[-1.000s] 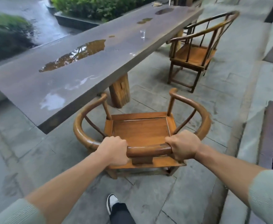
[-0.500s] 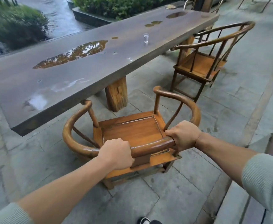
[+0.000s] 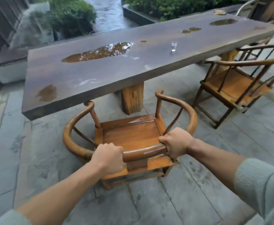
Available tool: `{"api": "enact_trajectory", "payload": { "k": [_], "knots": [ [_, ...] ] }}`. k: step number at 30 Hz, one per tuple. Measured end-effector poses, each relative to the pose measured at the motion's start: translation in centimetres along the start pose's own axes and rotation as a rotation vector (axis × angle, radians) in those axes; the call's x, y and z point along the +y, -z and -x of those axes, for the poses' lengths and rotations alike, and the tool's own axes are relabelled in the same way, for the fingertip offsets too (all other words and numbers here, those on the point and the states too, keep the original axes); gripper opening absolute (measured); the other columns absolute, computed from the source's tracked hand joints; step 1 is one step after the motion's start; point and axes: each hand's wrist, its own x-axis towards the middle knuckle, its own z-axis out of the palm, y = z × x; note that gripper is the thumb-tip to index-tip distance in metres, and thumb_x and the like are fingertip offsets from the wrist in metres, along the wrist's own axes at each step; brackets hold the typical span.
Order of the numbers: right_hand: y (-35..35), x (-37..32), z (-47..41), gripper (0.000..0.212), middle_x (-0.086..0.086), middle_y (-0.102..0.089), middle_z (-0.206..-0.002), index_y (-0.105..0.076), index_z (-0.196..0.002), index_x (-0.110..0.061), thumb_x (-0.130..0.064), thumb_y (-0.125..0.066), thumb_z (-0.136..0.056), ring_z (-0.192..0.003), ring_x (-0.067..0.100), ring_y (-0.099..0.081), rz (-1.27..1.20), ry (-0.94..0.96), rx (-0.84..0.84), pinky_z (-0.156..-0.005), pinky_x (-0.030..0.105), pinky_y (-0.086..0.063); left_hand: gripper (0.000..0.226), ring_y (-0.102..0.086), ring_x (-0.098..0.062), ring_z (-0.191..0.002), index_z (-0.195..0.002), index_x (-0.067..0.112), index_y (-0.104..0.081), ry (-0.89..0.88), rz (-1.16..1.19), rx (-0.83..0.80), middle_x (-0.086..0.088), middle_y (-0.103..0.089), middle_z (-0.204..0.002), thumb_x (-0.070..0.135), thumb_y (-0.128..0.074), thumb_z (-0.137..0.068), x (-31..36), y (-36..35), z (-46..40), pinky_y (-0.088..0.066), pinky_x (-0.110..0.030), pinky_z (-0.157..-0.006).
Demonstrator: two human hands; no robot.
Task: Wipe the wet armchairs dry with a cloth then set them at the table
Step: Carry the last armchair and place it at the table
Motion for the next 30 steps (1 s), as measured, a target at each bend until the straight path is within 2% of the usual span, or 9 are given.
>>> {"api": "enact_trajectory", "payload": {
  "k": [6, 8, 11, 15, 17, 20, 24, 27, 30],
  "knots": [
    [-0.5, 10.1, 0.9, 0.025, -0.009, -0.049, -0.046, -0.048, -0.061, -0.029, -0.052, -0.042, -0.057, -0.035, 0.016, -0.050, 0.073, 0.069, -0.016, -0.042, 0.020, -0.020, 0.026, -0.048, -0.021, -0.055, -0.074, 0.027, -0.045, 0.055, 0.076, 0.042, 0.005, -0.056, -0.067, 0.053, -0.048, -0.075, 7.7, 0.5, -5.7, -0.035, -0.033, -0.056],
    [-0.8, 13.3, -0.1, 0.024, -0.008, -0.052, -0.049, -0.049, -0.064, -0.028, -0.051, -0.043, -0.058, -0.039, 0.017, -0.054, 0.087, 0.103, -0.037, -0.044, 0.021, -0.022, 0.025, -0.042, -0.017, -0.051, -0.073, 0.027, -0.045, 0.101, 0.087, 0.056, 0.007, -0.055, -0.065, 0.052, -0.049, -0.076, 8.6, 1.0, -8.0, -0.032, -0.031, -0.054],
    [-1.0, 16.2, -1.9, 0.026, -0.006, -0.055, -0.052, -0.050, -0.068, -0.027, -0.051, -0.043, -0.061, -0.044, 0.022, -0.056, 0.068, 0.151, -0.004, -0.046, 0.023, -0.026, 0.027, -0.045, -0.015, -0.052, -0.073, 0.028, -0.045, 0.146, 0.060, 0.071, 0.009, -0.058, -0.067, 0.054, -0.049, -0.077, 8.3, 2.0, -10.3, -0.034, -0.030, -0.053],
    [-0.4, 18.9, -3.6, 0.030, -0.006, -0.051, -0.047, -0.052, -0.063, -0.026, -0.054, -0.043, -0.063, -0.036, 0.021, -0.051, 0.060, 0.199, 0.025, -0.042, 0.020, -0.023, 0.026, -0.055, -0.016, -0.056, -0.076, 0.029, -0.048, 0.182, 0.058, 0.068, 0.010, -0.056, -0.065, 0.055, -0.048, -0.078, 8.2, 3.3, -12.4, -0.051, -0.032, -0.058],
    [-1.2, 20.2, -3.1, 0.031, -0.007, -0.052, -0.051, -0.052, -0.067, -0.025, -0.055, -0.043, -0.064, -0.039, 0.023, -0.053, 0.029, 0.228, 0.005, -0.042, 0.022, -0.025, 0.026, -0.054, -0.019, -0.056, -0.076, 0.028, -0.048, 0.195, 0.061, 0.061, 0.007, -0.060, -0.068, 0.055, -0.050, -0.078, 9.6, 2.9, -13.2, -0.049, -0.032, -0.058],
    [-2.1, 21.8, -2.2, 0.026, -0.007, -0.049, -0.047, -0.044, -0.064, -0.026, -0.052, -0.044, -0.062, -0.034, 0.020, -0.047, 0.017, 0.262, 0.018, -0.041, 0.020, -0.022, 0.025, -0.049, -0.021, -0.053, -0.074, 0.027, -0.046, 0.193, 0.055, 0.043, 0.005, -0.062, -0.068, 0.051, -0.051, -0.077, 11.6, 1.9, -14.0, -0.042, -0.032, -0.055],
    [-3.0, 22.5, -2.3, 0.028, -0.007, -0.048, -0.050, -0.033, -0.068, -0.030, -0.050, -0.051, -0.073, -0.037, 0.017, -0.035, -0.015, 0.318, 0.032, -0.042, 0.020, -0.024, 0.027, -0.056, -0.019, -0.053, -0.074, 0.028, -0.048, 0.229, 0.044, 0.038, 0.007, -0.059, -0.064, 0.054, -0.051, -0.076, 11.6, 1.2, -14.0, -0.050, -0.032, -0.055],
    [-3.4, 22.8, -2.1, 0.032, -0.007, -0.050, -0.054, -0.035, -0.070, -0.030, -0.055, -0.051, -0.080, -0.041, 0.017, -0.037, -0.028, 0.308, 0.002, -0.044, 0.022, -0.024, 0.031, -0.053, -0.018, -0.051, -0.073, 0.028, -0.047, 0.215, 0.013, 0.057, 0.009, -0.057, -0.063, 0.059, -0.049, -0.076, 11.6, 1.3, -14.1, -0.049, -0.030, -0.054],
    [-3.3, 22.8, -1.9, 0.031, -0.007, -0.051, -0.056, -0.036, -0.070, -0.030, -0.054, -0.053, -0.079, -0.043, 0.018, -0.043, -0.016, 0.270, -0.014, -0.043, 0.024, -0.020, 0.032, -0.050, -0.019, -0.051, -0.073, 0.028, -0.044, 0.179, -0.001, 0.056, 0.007, -0.056, -0.064, 0.060, -0.047, -0.078, 11.7, 1.8, -14.4, -0.046, -0.030, -0.053]
  ]
}}
